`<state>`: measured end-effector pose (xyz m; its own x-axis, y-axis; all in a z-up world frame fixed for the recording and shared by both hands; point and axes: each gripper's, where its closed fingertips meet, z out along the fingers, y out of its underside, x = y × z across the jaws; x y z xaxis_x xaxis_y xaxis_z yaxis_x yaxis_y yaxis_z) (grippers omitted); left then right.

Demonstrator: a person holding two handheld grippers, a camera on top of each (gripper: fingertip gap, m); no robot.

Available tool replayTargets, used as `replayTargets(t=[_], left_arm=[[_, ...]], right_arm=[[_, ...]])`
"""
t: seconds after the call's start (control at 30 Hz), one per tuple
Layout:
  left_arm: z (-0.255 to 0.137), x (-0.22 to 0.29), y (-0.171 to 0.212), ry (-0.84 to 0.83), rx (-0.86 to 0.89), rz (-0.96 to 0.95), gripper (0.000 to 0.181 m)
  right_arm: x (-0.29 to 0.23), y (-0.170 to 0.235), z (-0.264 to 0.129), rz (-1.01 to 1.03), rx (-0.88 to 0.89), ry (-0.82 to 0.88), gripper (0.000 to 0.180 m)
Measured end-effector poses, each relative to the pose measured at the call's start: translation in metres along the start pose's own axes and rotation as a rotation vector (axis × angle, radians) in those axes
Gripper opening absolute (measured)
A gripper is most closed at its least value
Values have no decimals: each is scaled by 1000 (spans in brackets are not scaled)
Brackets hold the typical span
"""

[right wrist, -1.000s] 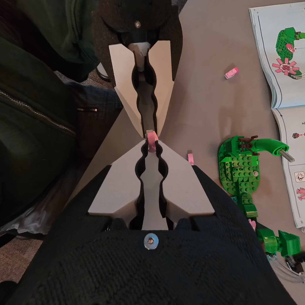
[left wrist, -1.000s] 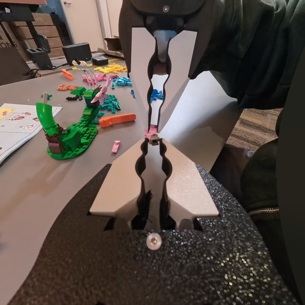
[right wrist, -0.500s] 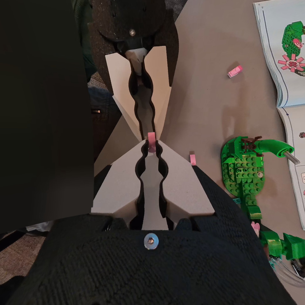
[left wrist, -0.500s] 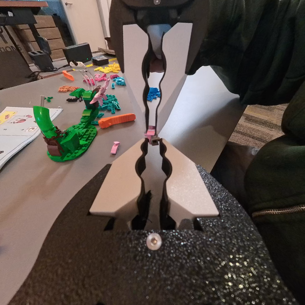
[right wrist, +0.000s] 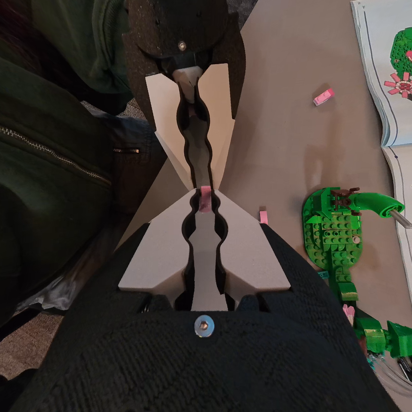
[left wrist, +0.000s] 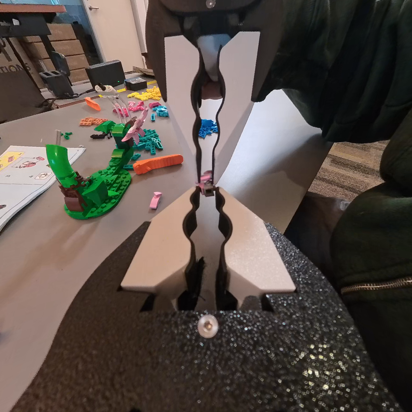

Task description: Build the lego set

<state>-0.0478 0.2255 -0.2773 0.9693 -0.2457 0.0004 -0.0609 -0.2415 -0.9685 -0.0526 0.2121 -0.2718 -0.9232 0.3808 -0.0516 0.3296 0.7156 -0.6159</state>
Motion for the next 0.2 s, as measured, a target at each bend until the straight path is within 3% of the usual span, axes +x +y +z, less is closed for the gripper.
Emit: replayTargets(t=[0.03,0.2], left_arm=[[0,0,0,0,1,-1,12],[0,-1,0,-5,2,-7,12]], right_arm=[[0,0,0,0,3,1,9],[1,-1,0,-3,11,13,9]])
